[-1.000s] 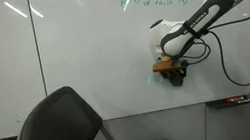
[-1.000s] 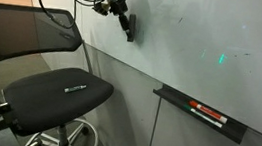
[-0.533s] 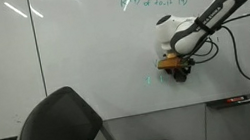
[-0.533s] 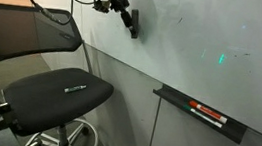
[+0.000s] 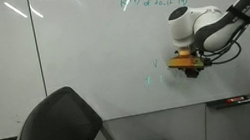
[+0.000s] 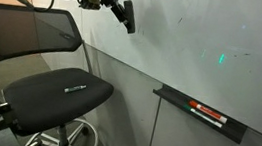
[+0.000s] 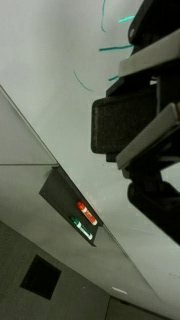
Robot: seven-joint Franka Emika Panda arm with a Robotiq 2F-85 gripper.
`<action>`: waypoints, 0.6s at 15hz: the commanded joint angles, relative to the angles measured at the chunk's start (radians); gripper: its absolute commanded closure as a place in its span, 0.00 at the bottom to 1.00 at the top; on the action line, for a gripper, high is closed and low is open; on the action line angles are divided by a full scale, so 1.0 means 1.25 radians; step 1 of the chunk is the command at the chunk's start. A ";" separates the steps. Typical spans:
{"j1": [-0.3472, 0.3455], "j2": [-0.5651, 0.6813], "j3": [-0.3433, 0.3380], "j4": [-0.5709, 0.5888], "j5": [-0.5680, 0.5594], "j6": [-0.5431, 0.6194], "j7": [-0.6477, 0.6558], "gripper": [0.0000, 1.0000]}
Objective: Erase the words on the whiteboard
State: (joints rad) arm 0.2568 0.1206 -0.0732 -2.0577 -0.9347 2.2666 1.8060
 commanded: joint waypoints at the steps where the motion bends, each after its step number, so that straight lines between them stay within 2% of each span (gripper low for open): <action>1: -0.027 -0.164 0.065 -0.157 -0.089 -0.002 0.106 0.69; 5: -0.037 -0.278 0.136 -0.253 -0.091 -0.012 0.128 0.69; 9: -0.018 -0.368 0.219 -0.305 -0.080 -0.049 0.123 0.69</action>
State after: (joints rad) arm 0.2302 -0.2338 0.1281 -2.3760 -1.0241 2.2391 1.9450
